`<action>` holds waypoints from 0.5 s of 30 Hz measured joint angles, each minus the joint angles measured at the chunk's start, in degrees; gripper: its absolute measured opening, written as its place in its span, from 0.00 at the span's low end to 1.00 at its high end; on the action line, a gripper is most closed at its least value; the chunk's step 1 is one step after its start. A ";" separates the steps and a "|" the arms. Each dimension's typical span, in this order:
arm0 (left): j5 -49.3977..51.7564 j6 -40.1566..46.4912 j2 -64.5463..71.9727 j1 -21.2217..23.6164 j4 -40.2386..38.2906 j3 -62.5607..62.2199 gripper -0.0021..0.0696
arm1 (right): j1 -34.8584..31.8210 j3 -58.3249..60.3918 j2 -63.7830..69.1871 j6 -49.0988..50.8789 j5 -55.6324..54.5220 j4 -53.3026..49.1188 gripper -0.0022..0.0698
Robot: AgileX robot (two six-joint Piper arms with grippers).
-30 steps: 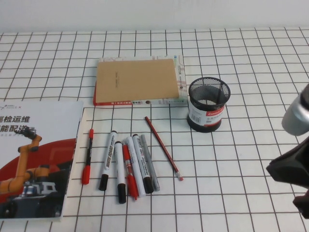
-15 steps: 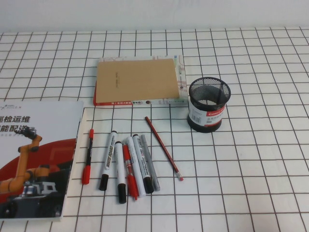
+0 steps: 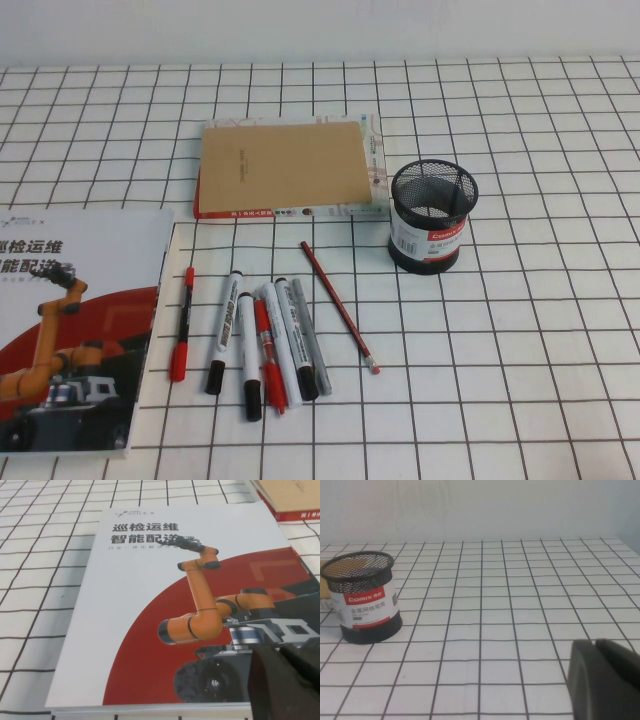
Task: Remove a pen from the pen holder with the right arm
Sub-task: 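Take a marker out of the pen holder and lay it on the table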
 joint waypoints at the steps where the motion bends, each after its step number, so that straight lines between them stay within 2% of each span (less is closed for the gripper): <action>1: 0.00 0.00 0.00 0.00 0.00 0.00 0.02 | -0.10 0.00 -0.05 0.00 0.10 0.00 0.01; 9: 0.00 0.00 0.00 0.00 0.00 0.00 0.02 | -0.44 0.00 -0.05 0.00 3.40 0.00 0.01; 15: 0.00 0.00 0.00 0.00 0.00 0.00 0.02 | -1.20 0.03 -0.05 4.45 8.73 -0.84 0.01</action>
